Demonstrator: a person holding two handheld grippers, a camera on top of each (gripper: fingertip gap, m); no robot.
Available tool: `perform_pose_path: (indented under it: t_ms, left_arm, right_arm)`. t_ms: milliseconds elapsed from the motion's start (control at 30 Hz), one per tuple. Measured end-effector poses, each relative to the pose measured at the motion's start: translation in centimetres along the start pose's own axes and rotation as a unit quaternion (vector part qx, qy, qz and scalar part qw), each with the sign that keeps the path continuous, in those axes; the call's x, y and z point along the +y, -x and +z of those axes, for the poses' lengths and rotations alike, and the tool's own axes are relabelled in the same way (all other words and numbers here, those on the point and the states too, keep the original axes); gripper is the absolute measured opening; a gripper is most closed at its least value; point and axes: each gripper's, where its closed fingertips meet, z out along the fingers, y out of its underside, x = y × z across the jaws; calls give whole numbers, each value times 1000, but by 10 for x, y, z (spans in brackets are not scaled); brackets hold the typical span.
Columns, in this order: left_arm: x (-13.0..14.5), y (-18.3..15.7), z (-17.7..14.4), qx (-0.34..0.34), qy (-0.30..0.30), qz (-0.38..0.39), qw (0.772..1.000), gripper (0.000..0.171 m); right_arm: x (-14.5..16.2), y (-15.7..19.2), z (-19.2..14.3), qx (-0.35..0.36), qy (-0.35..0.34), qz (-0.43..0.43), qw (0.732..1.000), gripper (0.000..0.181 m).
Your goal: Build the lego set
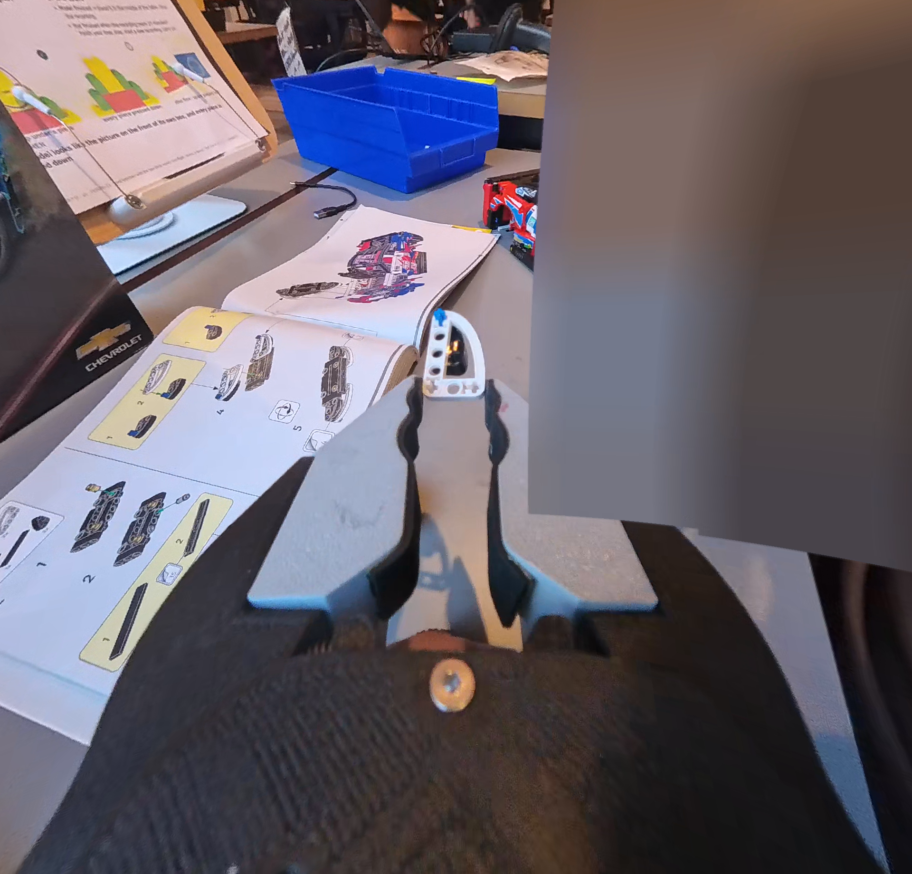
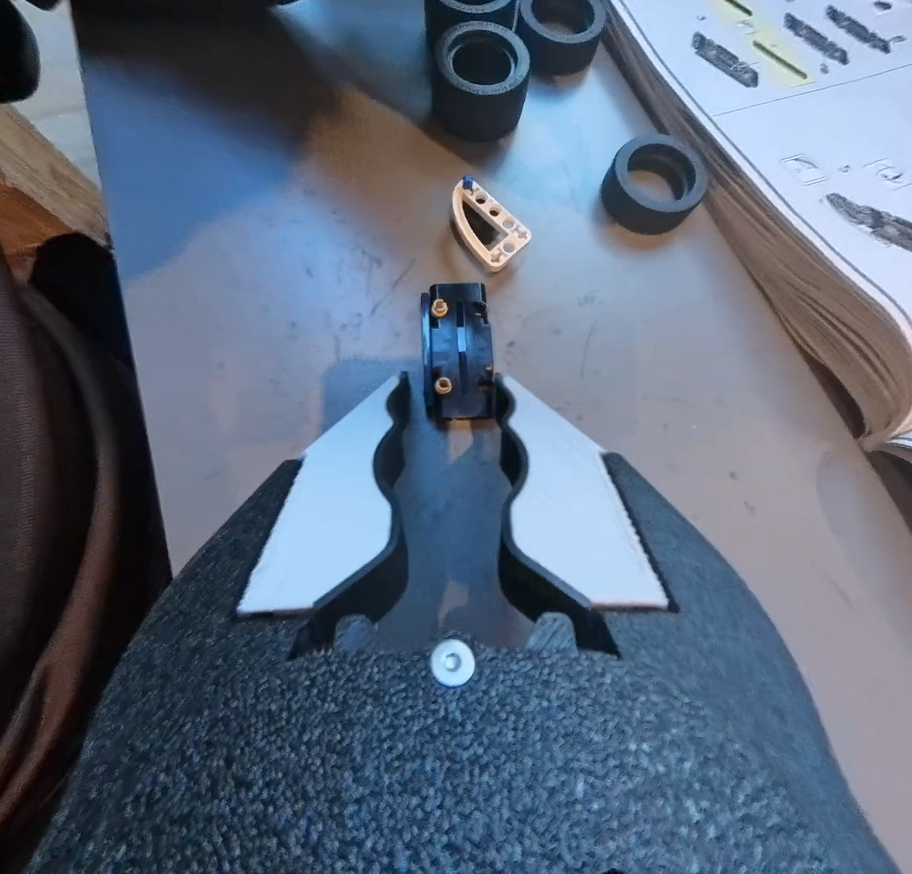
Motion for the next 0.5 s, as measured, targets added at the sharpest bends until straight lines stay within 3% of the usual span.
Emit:
perform_pose_path:
  t_ms: [33,233,367,433,500]
  left_arm:
    - [0,0,0,0,2,1,1000,23]
    - [1,5,-2,-14,6,5,1000,23]
    - [1,10,-4,-22,5,3,1000,23]
    - [1,12,-5,-25,3,-2,1000,23]
    - [0,13,-5,-25,0,-6,1000,23]
  right_arm:
    - [0,1,1,-9,1,9,1000,28]
    - [-7,-5,-2,-31,-22,96,995,28]
    - [-24,-3,-14,-105,-80,201,971,27]
    - [-45,2,-32,-196,-144,281,928,27]
    - [-74,-1,-65,-309,-236,364,847,28]
